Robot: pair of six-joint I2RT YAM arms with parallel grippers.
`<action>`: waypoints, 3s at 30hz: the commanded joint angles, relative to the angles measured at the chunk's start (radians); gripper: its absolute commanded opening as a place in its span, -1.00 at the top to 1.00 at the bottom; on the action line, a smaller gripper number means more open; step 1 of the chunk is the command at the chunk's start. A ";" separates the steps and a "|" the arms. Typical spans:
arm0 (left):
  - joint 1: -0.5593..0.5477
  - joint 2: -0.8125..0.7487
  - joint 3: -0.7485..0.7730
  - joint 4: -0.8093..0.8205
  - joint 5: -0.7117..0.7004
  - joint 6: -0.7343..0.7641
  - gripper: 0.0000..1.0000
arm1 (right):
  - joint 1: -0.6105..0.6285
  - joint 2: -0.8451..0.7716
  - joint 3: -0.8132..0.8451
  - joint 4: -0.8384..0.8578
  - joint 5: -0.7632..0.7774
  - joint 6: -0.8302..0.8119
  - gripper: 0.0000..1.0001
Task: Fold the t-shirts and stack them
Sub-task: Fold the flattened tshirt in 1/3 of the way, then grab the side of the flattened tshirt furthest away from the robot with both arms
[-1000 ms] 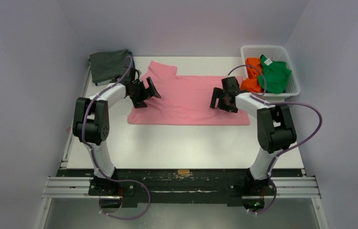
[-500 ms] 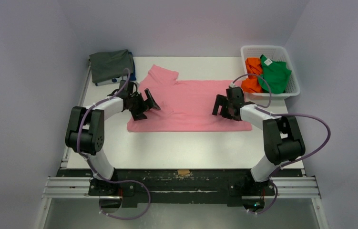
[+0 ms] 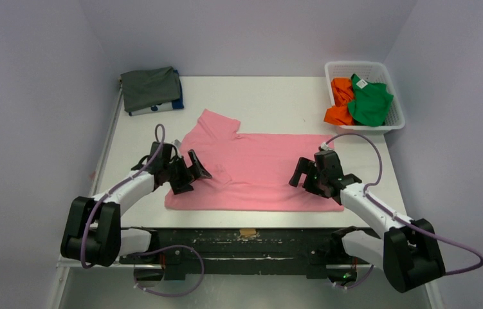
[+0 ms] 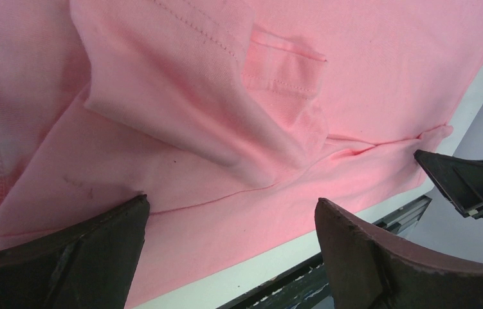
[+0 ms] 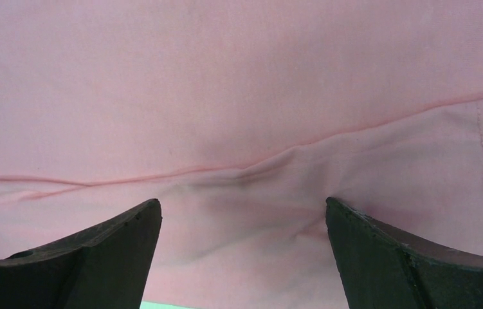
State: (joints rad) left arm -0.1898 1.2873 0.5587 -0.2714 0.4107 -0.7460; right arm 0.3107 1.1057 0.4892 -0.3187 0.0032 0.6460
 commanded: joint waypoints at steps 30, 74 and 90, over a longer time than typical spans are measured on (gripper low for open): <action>-0.012 -0.201 0.398 -0.408 -0.271 0.063 -1.00 | 0.015 -0.054 0.364 -0.280 0.274 0.044 -0.98; 0.004 1.070 1.462 -0.599 -0.176 0.252 -0.55 | -0.269 0.349 0.466 0.008 0.062 -0.109 -0.85; -0.019 1.168 1.638 -0.687 -0.348 0.262 0.15 | -0.269 0.338 0.443 0.015 0.037 -0.092 -0.80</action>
State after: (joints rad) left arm -0.2100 2.4233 2.1345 -0.9470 0.0982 -0.5037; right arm 0.0410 1.4776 0.9398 -0.3275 0.0486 0.5407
